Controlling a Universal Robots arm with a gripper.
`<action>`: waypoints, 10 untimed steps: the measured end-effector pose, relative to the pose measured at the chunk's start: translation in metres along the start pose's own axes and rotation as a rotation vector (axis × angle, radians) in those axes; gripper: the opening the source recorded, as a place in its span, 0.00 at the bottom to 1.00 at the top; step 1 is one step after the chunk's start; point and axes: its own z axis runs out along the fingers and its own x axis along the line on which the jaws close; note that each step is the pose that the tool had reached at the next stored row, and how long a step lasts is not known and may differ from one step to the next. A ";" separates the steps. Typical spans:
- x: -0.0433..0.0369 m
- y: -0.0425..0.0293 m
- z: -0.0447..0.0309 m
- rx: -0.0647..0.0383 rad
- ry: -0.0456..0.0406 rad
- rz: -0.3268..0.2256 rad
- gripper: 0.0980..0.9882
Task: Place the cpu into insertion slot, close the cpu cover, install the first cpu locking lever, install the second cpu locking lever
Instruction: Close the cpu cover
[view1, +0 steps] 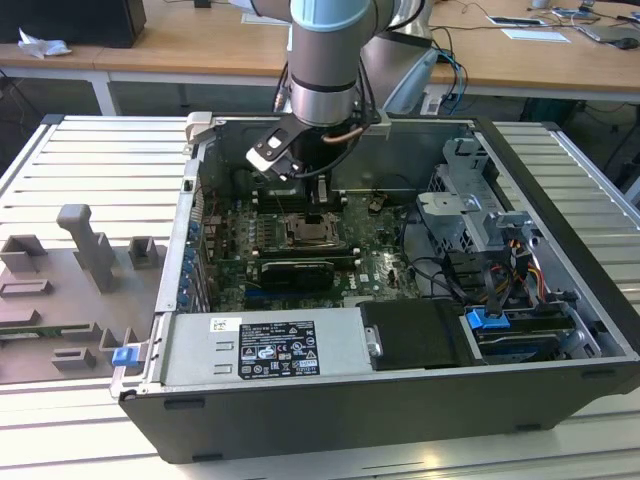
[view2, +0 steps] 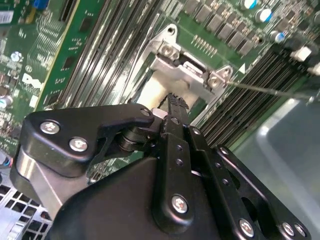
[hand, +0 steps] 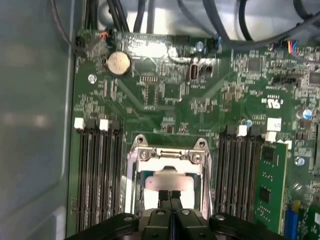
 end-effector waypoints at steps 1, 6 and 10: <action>0.0001 -0.0030 0.0007 0.000 -0.0002 0.000 0.01; 0.0008 -0.0128 0.0036 0.000 0.0001 0.000 0.01; 0.0009 -0.0143 0.0072 0.000 0.0001 0.000 0.01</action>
